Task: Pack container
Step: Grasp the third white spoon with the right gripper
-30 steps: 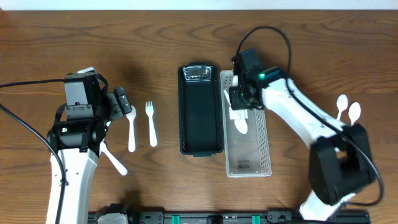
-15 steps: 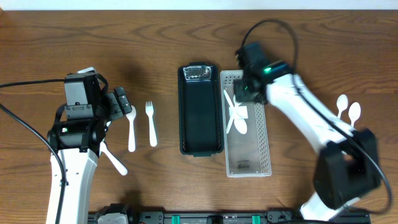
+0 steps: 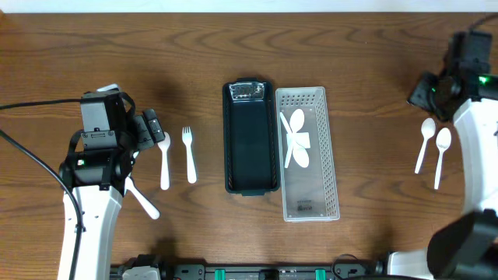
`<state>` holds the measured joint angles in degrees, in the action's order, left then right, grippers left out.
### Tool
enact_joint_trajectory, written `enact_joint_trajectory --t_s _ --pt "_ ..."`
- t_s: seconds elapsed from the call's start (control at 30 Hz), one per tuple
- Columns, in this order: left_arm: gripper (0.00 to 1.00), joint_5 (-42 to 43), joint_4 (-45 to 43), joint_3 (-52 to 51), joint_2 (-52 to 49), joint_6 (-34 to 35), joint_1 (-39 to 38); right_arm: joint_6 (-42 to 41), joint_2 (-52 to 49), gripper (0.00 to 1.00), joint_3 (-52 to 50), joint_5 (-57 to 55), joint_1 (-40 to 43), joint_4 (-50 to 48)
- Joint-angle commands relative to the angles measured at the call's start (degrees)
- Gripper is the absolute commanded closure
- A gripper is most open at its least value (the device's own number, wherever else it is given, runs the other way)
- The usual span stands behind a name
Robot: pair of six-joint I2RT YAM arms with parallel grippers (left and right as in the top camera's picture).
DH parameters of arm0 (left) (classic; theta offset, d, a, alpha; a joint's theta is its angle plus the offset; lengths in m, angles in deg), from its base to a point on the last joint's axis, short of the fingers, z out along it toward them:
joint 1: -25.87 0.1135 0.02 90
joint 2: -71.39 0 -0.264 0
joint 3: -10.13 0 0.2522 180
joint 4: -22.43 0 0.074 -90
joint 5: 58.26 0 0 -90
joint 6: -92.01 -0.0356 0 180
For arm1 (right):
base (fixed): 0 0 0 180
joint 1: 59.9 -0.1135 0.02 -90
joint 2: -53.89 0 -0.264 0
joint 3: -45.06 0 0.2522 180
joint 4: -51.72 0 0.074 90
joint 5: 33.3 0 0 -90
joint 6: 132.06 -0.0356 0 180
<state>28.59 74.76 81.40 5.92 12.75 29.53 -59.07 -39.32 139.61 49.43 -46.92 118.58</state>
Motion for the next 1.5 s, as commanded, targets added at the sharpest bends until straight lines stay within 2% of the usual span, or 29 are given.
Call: enact_joint_trajectory --t_s 0.0,0.27,0.7,0.93,1.03,1.17,1.47 --pt "0.02 -0.26 0.02 1.11 -0.02 0.74 0.17 2.82 -3.17 0.41 -4.9 1.79 4.09 -1.29" --pt "0.02 -0.26 0.02 1.11 -0.02 0.74 0.17 5.38 -12.09 0.4 -9.03 3.26 9.81 -5.84" --pt "0.02 -0.26 0.02 1.11 -0.02 0.74 0.17 7.04 -21.05 0.39 -9.03 6.27 10.1 -9.66" --pt "0.02 -0.26 0.02 1.11 -0.02 0.74 0.17 7.72 -22.73 0.39 -9.03 6.27 10.12 -11.13" --pt "0.02 -0.26 0.02 1.11 -0.02 0.74 0.17 7.69 -22.73 0.47 -9.03 6.25 10.12 -11.23" --pt "0.02 -0.26 0.02 1.11 -0.02 0.74 0.17 7.67 -22.73 0.69 -9.03 6.25 10.12 -11.15" --pt "0.02 -0.26 0.04 1.11 -0.02 0.74 0.17 7.67 -22.73 0.89 -9.03 6.27 10.1 -11.1"
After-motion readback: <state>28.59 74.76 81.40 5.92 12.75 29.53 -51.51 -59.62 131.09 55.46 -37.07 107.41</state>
